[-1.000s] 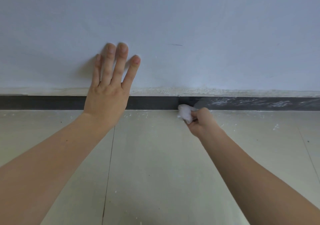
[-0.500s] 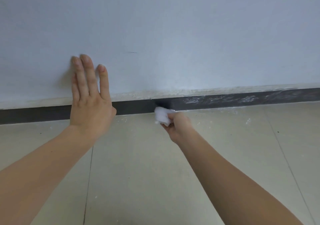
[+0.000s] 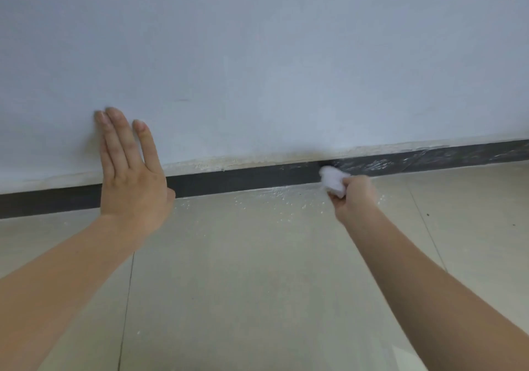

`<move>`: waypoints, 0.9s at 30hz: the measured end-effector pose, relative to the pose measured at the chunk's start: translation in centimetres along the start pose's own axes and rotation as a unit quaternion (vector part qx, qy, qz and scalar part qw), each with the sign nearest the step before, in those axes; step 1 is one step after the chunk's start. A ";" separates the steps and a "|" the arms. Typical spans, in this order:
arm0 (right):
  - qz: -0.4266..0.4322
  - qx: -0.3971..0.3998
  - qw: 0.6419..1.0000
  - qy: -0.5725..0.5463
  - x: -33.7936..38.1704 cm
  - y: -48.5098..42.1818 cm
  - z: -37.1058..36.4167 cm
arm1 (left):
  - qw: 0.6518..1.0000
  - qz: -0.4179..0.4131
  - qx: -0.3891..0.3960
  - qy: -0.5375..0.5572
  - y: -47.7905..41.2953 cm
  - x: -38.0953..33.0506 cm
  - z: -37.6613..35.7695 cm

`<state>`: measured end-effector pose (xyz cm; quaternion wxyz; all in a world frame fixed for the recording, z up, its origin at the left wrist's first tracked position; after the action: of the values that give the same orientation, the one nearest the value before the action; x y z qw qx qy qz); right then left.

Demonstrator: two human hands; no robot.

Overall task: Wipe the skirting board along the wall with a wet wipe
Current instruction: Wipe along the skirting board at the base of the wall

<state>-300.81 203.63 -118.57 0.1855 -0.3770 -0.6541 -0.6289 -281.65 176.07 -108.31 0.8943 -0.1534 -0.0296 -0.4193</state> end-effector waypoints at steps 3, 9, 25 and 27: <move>-0.098 0.117 0.986 0.061 -5.1 2.9 -3.8 | 1.000 0.017 0.012 0.003 -0.1 -0.3 0.0; -0.113 0.151 0.982 0.011 -6.5 7.6 -10.2 | 0.999 0.032 0.041 -0.012 0.5 -0.7 0.8; -0.115 0.123 0.985 0.036 -8.7 4.5 -5.1 | 0.999 -0.009 0.032 -0.034 1.0 0.1 0.0; -0.127 0.183 0.974 0.041 -10.6 7.2 -8.2 | 0.999 -0.017 0.025 -0.034 1.0 0.2 0.2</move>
<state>-290.66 192.48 -120.10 0.1968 -0.2239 -0.7924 -0.5322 -280.72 176.61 -108.32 0.8889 -0.1449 -0.0733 -0.4284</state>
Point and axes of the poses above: each hand's wrist, its own y-axis away from the middle knuckle, its own z-axis out of the back of the hand, x = y × z, the point moved 5 cm from there along -y, towards the middle knuckle, and after that the axes turned 7 degrees about z, right-handed, at the moved point
